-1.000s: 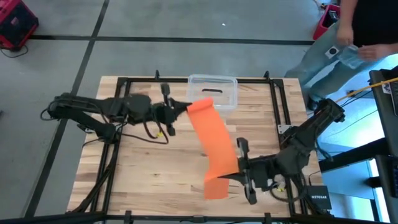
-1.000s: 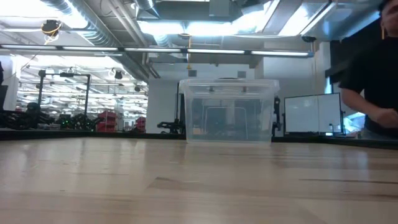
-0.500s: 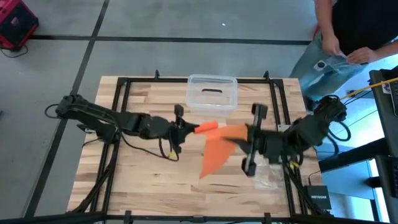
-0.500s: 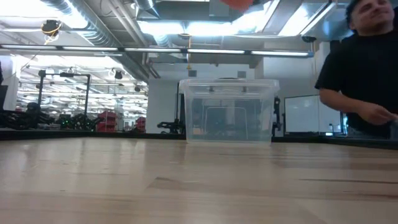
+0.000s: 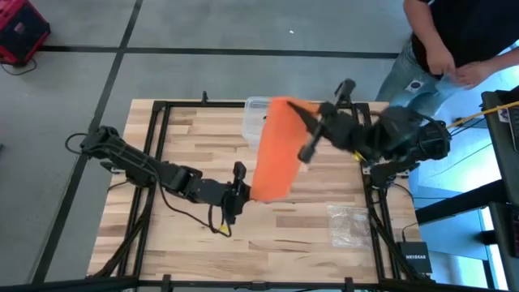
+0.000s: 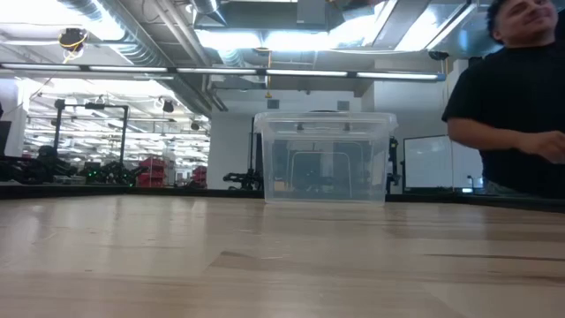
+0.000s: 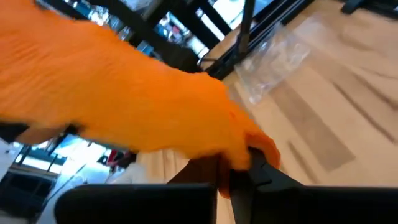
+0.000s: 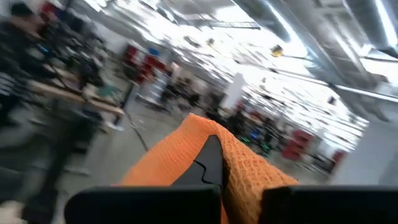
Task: Roll bandage
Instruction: Roll the orange bandage
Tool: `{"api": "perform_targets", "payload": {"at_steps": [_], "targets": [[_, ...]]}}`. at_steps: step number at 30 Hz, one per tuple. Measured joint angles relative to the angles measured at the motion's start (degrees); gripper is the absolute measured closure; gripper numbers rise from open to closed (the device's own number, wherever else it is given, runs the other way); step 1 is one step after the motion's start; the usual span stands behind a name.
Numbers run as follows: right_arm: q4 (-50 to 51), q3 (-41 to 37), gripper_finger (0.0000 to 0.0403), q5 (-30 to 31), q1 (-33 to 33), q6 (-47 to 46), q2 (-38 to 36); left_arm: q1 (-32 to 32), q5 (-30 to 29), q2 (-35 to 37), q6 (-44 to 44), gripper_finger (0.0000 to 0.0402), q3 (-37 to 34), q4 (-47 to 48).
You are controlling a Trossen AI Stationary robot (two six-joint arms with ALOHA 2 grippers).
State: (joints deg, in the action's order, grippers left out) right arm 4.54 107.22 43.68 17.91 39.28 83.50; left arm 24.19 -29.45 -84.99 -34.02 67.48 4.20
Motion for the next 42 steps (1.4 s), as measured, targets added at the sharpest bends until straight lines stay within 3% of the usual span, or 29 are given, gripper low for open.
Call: {"api": "perform_targets", "payload": {"at_steps": [6, 13, 22, 26, 33, 37, 42], "targets": [[7.8, 0.0, 0.0402, -2.2, -7.4, -3.1, 0.0, 3.3, 0.0, 0.1, -0.1, 0.0395, 0.0, -0.8], [16.4, 0.0, 0.0395, -10.8, -15.4, -9.8, 0.9, 7.0, 0.0, 0.2, 0.4, 0.0393, 0.0, -1.3], [24.4, 0.0, 0.0380, -14.9, -22.2, -18.2, 6.5, 11.6, 2.2, 0.2, 0.6, 0.0396, 0.0, -5.4], [31.9, 0.0, 0.0332, -19.8, -23.7, -24.8, 9.2, 12.6, 2.2, 0.2, 0.6, 0.0393, 0.0, -6.9], [42.2, 0.0, 0.0207, -28.3, -23.4, -30.0, 14.0, 13.0, 2.3, 0.1, 7.3, 0.0397, 0.0, -6.5], [46.8, 0.0, 0.0156, -32.1, -23.6, -31.8, 15.1, 13.0, 2.3, 0.0, 17.2, 0.0393, 0.0, -5.4], [48.3, 0.0, 0.0127, -36.0, -23.6, -33.7, 16.2, 13.0, 2.3, 0.0, 29.8, 0.0395, 0.0, -1.4]]}}
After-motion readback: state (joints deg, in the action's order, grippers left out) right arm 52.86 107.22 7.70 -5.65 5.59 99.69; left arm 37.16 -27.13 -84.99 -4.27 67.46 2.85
